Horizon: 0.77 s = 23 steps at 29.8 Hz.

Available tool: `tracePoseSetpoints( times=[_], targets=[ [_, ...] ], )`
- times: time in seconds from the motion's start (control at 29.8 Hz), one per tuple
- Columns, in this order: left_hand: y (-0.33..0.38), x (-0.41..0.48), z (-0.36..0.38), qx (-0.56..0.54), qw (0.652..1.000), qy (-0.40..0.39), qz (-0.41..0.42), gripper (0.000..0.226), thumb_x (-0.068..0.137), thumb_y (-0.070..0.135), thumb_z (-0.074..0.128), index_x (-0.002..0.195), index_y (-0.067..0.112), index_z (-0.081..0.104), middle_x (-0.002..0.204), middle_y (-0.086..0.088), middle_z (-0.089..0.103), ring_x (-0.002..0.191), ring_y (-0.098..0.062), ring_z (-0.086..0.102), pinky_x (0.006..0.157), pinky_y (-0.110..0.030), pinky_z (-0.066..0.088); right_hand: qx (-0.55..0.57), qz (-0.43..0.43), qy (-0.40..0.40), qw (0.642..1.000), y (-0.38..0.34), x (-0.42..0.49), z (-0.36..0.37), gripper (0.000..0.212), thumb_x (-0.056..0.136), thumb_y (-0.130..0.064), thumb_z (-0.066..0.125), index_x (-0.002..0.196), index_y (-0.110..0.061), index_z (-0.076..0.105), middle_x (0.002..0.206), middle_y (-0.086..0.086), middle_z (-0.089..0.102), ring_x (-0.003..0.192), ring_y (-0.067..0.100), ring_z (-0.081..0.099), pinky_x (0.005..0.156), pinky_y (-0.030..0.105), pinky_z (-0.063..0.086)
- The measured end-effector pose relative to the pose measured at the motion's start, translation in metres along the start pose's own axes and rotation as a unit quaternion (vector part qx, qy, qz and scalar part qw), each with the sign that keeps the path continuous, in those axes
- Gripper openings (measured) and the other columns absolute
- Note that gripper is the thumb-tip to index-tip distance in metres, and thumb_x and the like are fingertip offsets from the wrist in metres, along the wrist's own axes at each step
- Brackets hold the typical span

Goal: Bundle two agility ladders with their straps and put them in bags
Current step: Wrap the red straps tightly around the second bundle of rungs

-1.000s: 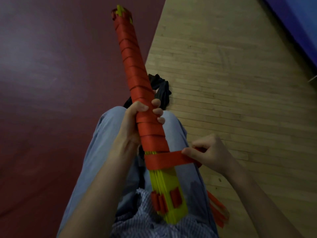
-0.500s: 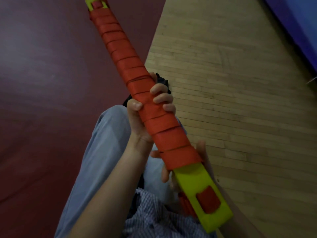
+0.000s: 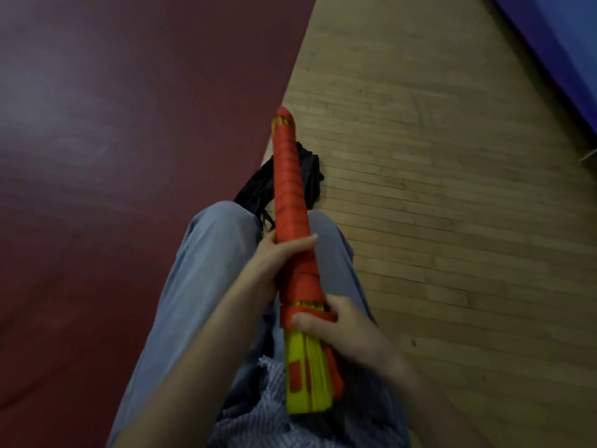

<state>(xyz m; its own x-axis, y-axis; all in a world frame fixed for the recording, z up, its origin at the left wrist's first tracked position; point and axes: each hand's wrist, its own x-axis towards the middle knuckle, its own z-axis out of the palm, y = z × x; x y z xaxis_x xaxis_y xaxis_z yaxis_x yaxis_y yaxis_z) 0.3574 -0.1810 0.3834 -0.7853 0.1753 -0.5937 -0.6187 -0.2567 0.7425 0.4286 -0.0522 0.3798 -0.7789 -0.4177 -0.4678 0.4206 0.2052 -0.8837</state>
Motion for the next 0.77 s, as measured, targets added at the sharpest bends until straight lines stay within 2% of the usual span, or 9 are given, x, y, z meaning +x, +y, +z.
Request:
tracePoseSetpoints(
  times=[0.1,0.17,0.3,0.37,0.44,0.5,0.57,0.67,0.77],
  targets=[
    [-0.016,0.007,0.008,0.040,0.999,0.021,0.026,0.044,0.074,0.010,0.074,0.109,0.017,0.049,0.091,-0.004,0.057,0.075,-0.015,0.058,0.048,-0.025,0.051,-0.015,0.008,0.026,1.000,0.011,-0.005,0.003,0.030,0.074,-0.039,0.071,0.099,-0.025,0.060,0.090,-0.004,0.068,0.083,0.011,0.067,0.079,0.032,0.054],
    [-0.020,0.004,0.011,0.025,0.999,-0.015,0.044,0.047,0.058,0.012,0.076,0.099,0.017,0.053,0.084,-0.005,0.056,0.068,-0.014,0.057,0.052,-0.027,0.049,-0.028,0.007,0.032,0.999,0.015,-0.009,0.002,0.036,0.073,-0.041,0.074,0.102,-0.031,0.055,0.097,-0.005,0.067,0.090,0.011,0.066,0.082,0.031,0.054],
    [-0.011,0.000,0.014,-0.075,0.989,-0.112,0.063,0.059,0.043,0.015,0.071,0.100,0.012,0.056,0.082,-0.003,0.061,0.065,-0.014,0.061,0.055,-0.028,0.054,0.022,-0.017,0.016,0.999,0.012,-0.006,0.002,0.055,0.056,-0.040,0.072,0.104,-0.027,0.049,0.087,-0.008,0.060,0.086,0.008,0.063,0.072,0.023,0.053],
    [0.002,-0.001,0.018,-0.005,0.988,-0.135,0.074,0.051,0.053,0.007,0.072,0.100,0.015,0.055,0.094,-0.005,0.063,0.081,-0.016,0.064,0.067,-0.031,0.057,-0.025,-0.035,0.055,0.998,0.005,-0.006,0.001,0.051,0.065,-0.034,0.073,0.107,-0.032,0.045,0.087,-0.009,0.057,0.075,-0.006,0.059,0.065,0.014,0.049],
    [0.013,-0.004,0.020,0.089,0.986,-0.100,0.101,0.044,0.069,0.000,0.073,0.100,0.021,0.050,0.104,-0.008,0.060,0.093,-0.019,0.060,0.077,-0.032,0.053,-0.078,-0.029,0.099,0.992,0.000,-0.006,0.001,0.044,0.076,-0.031,0.072,0.106,-0.036,0.041,0.088,-0.012,0.057,0.072,-0.009,0.058,0.060,0.009,0.046],
    [0.013,-0.005,0.020,0.120,0.982,-0.043,0.136,0.041,0.074,-0.004,0.070,0.096,0.023,0.048,0.097,-0.006,0.059,0.087,-0.017,0.059,0.072,-0.027,0.053,-0.141,-0.020,0.122,0.982,-0.004,-0.008,0.001,0.045,0.079,-0.037,0.068,0.112,-0.035,0.039,0.087,-0.014,0.058,0.073,-0.005,0.059,0.059,0.010,0.046],
    [0.008,-0.007,0.016,0.098,0.984,-0.022,0.148,0.038,0.074,-0.010,0.065,0.091,0.021,0.050,0.086,-0.003,0.059,0.077,-0.014,0.060,0.062,-0.023,0.054,-0.265,-0.033,0.131,0.955,-0.008,-0.011,-0.002,0.048,0.077,-0.054,0.063,0.114,-0.033,0.041,0.084,-0.014,0.057,0.073,0.001,0.058,0.061,0.016,0.045],
    [0.006,-0.010,0.013,0.053,0.987,-0.036,0.146,0.031,0.076,-0.013,0.060,0.088,0.015,0.053,0.081,-0.002,0.061,0.074,-0.014,0.061,0.059,-0.021,0.055,-0.461,-0.077,0.159,0.869,-0.016,-0.018,-0.013,0.069,0.063,-0.084,0.038,0.104,-0.030,0.050,0.069,-0.013,0.052,0.061,0.001,0.050,0.054,0.015,0.036],
    [0.009,-0.012,0.011,0.030,0.988,-0.044,0.143,0.027,0.077,-0.012,0.057,0.085,0.013,0.054,0.079,-0.002,0.061,0.070,-0.013,0.062,0.059,-0.022,0.055,-0.547,-0.163,0.195,0.797,-0.020,-0.026,-0.025,0.070,0.062,-0.085,0.025,0.076,-0.026,0.060,0.046,-0.012,0.041,0.040,0.001,0.039,0.043,0.009,0.016]
  ],
)
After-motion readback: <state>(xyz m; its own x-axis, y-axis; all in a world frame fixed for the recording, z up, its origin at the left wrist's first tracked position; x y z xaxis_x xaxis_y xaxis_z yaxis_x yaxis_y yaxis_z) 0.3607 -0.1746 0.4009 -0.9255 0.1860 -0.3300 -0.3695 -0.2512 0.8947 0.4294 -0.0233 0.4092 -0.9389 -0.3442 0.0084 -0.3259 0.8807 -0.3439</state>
